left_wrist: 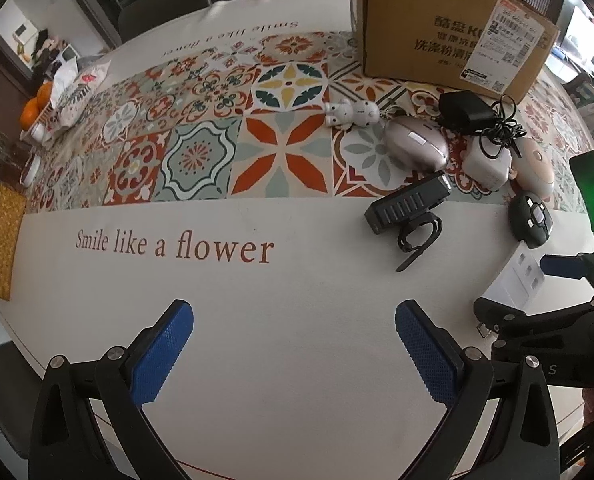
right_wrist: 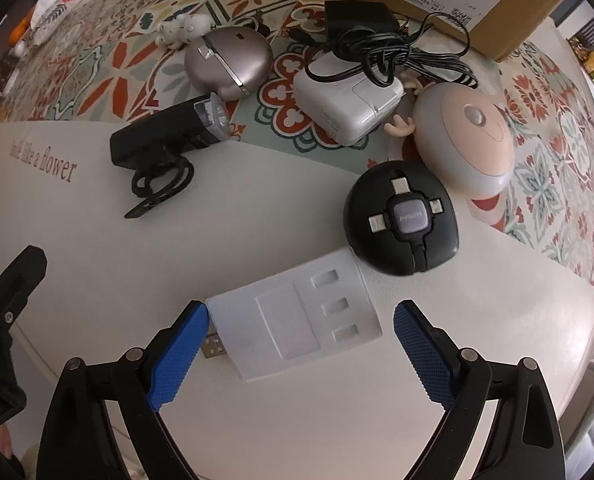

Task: Organize rigid objects
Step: 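Lower the right tool onto the white power bank and close on it, then lift the white power bank with the right tool while the left tool grasps the black round organizer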

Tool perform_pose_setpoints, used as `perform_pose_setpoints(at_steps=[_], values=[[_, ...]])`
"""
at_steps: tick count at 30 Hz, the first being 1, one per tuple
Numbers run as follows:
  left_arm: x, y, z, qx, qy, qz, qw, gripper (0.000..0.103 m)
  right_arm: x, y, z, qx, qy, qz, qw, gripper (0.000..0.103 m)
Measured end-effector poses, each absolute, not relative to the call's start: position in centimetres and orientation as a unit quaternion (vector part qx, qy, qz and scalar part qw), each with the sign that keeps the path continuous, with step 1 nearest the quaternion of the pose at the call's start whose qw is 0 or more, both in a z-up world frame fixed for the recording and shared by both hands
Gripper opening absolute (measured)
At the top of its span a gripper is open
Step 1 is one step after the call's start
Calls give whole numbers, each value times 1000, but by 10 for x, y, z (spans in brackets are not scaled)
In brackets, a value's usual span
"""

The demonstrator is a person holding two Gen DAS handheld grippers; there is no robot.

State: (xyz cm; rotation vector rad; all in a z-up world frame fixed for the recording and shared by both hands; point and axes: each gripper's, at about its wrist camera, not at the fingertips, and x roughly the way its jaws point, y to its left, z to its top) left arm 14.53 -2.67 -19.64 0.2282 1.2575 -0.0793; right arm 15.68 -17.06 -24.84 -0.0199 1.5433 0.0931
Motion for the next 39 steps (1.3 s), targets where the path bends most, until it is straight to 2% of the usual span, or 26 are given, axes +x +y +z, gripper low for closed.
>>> perform_pose_setpoints(at_steps=[6, 15, 27, 39], values=[[148, -27, -199, 104, 591, -30, 799, 103, 153, -169, -252, -18, 705, 44, 708, 85], [150, -47, -195, 114, 587, -58, 800, 103, 136, -205, -244, 44, 697, 33, 715, 84], [143, -125, -176, 160, 538, -173, 809, 103, 99, -283, -203, 110, 655, -40, 746, 84], [150, -191, -194, 145, 533, -254, 794, 102, 87, -359, -194, 138, 620, -136, 760, 84]])
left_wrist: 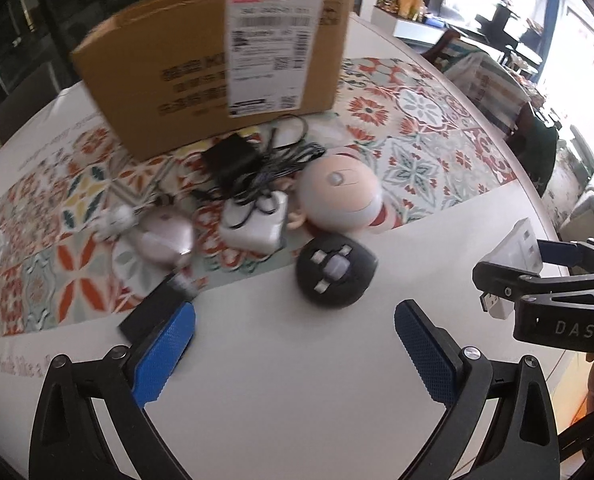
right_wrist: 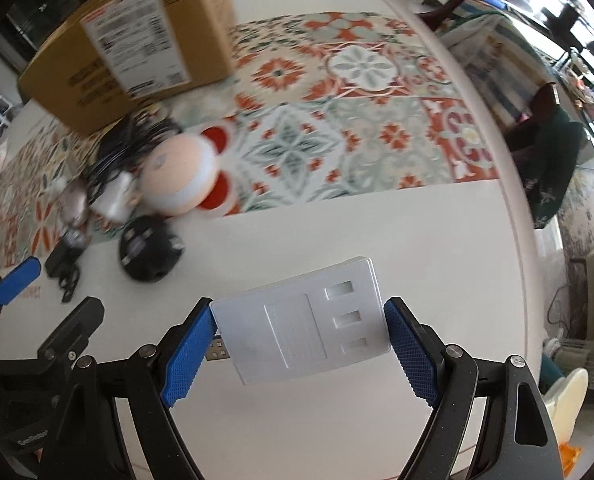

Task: Organize rigid objects
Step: 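Lift the white power bank with the right tool while the left tool grasps the black round organizer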

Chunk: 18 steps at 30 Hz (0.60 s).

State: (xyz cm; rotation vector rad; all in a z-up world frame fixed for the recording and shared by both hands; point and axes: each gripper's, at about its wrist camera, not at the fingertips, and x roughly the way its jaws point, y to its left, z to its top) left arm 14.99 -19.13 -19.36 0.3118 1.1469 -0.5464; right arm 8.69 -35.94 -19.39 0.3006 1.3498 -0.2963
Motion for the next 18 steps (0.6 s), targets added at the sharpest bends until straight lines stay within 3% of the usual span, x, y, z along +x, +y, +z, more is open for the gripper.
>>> perform_pose_setpoints(at_steps=[18], values=[[170, -237, -250, 143, 577, -237, 768, 78, 106, -386, -222, 143, 624, -143, 755, 84]])
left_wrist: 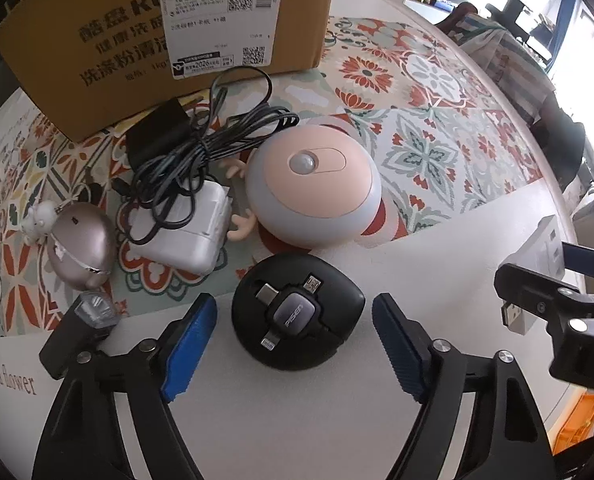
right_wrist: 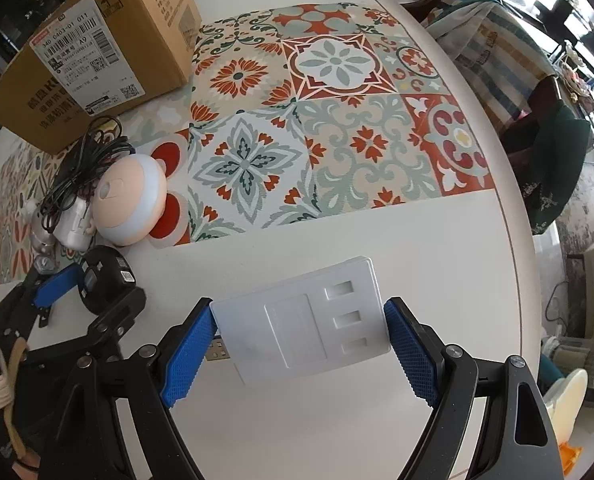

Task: Organize rigid objects
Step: 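Lift the white power bank with the right tool while the left tool grasps the black round organizer, then carry both items over the cardboard box and open both tools to drop them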

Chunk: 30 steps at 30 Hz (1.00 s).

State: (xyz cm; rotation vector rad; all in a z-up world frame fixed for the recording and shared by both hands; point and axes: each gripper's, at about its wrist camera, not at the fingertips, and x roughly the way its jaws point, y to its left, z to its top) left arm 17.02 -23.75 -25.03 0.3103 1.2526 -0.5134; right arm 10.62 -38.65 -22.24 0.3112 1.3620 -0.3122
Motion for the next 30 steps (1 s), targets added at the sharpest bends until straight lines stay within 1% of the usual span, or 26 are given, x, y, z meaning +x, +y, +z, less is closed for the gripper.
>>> perform_pose_setpoints(at_steps=[2, 3, 4, 10, 17, 23, 30], values=[[168, -239, -249, 154, 569, -233, 774, 68, 108, -386, -222, 141, 625, -139, 755, 84], [167, -239, -249, 154, 566, -234, 775, 66, 108, -385, -222, 140, 626, -137, 755, 84], [167, -238, -248, 152, 566, -235, 776, 61, 109, -385, -221, 140, 626, -136, 755, 84], [166, -231, -245, 138, 570, -235, 775, 61, 111, -378, -219, 134, 627, -125, 757, 84], [158, -208, -218, 129, 553, -227, 791, 61, 110, -365, -205, 128, 619, -112, 766, 84], [158, -185, -191, 113, 536, -219, 807, 61, 108, -349, -181, 111, 599, -100, 787, 84], [167, -161, -155, 99, 505, -202, 834, 61, 115, -324, -140, 89, 555, -82, 823, 84]])
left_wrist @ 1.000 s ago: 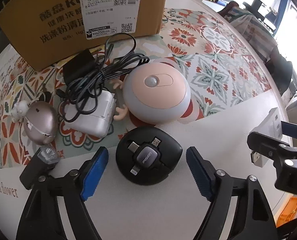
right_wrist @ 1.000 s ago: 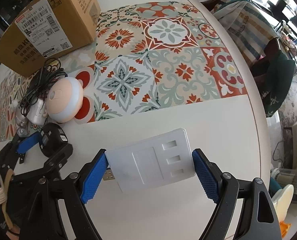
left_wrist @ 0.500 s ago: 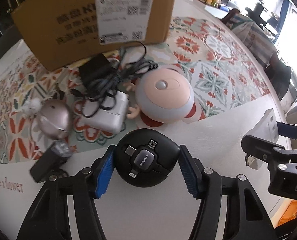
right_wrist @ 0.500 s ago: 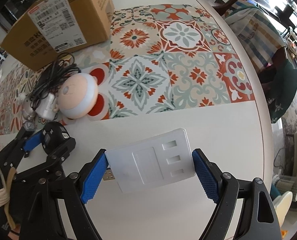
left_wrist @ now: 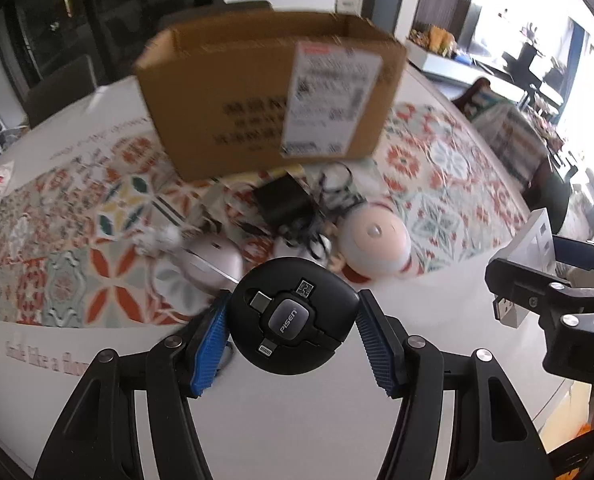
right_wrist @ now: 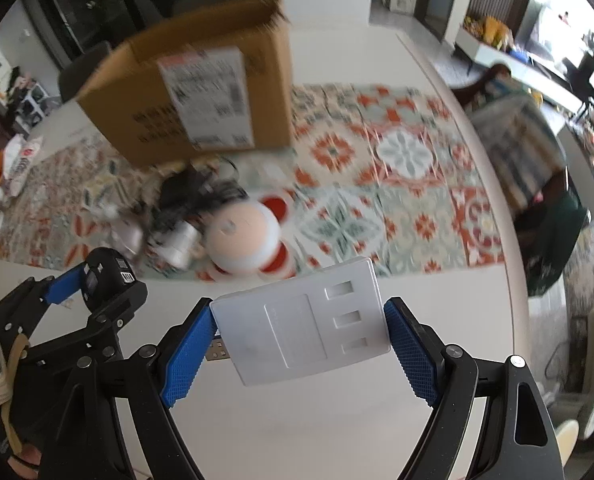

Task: Organize rigid objects
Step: 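Carry both items over the cardboard box and open both tools to drop them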

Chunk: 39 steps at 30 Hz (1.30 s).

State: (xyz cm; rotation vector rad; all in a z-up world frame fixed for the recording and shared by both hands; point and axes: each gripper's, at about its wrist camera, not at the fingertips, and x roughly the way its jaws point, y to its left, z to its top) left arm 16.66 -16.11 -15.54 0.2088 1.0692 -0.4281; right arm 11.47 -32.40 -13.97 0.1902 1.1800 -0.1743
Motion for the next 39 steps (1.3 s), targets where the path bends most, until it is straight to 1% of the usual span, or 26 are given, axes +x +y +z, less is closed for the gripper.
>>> perform_pose_setpoints(at_steps=[11, 20, 31, 39], values=[[183, -131, -91, 88, 451, -179, 870, 61, 134, -297, -83, 76, 484, -50, 870, 84], [199, -118, -43, 88, 404, -174, 894, 61, 155, -286, -46, 77, 438, -33, 895, 84], [239, -126, -7, 90, 365, -182, 908, 61, 191, -291, -16, 77, 401, -37, 912, 84], [271, -142, 4, 94, 358, -183, 911, 61, 220, -301, -2, 73, 388, -48, 918, 84]])
